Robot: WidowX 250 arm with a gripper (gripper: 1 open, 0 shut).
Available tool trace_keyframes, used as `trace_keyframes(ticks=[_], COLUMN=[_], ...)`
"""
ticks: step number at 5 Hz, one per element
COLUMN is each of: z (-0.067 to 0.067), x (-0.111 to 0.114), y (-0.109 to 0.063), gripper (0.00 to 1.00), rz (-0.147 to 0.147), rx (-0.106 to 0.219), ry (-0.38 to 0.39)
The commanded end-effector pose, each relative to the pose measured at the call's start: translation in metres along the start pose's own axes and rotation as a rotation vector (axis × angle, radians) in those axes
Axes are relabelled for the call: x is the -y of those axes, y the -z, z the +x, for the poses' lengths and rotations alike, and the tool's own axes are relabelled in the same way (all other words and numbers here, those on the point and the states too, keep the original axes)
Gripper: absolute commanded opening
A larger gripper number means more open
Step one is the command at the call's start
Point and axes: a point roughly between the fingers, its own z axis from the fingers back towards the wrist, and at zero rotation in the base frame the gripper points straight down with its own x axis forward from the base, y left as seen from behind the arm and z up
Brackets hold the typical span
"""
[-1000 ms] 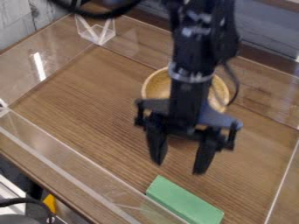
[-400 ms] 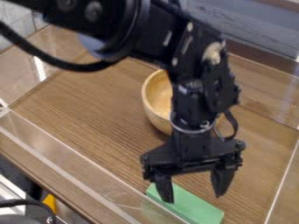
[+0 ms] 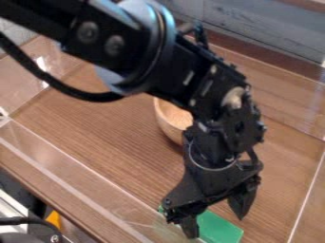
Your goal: Put the green block in the brown bowl
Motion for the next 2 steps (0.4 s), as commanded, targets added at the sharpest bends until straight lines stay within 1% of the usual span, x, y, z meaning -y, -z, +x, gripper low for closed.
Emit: trace_keyframes(ticks=[1,2], z=[-0.0002,0.0004], x=[0.0037,0.0037], y=[0.0042,0.012], gripper=[1.0,1.0], rz=[-0.015,-0.01], rx=[0.016,0.029], ry=[-0.038,-0.072])
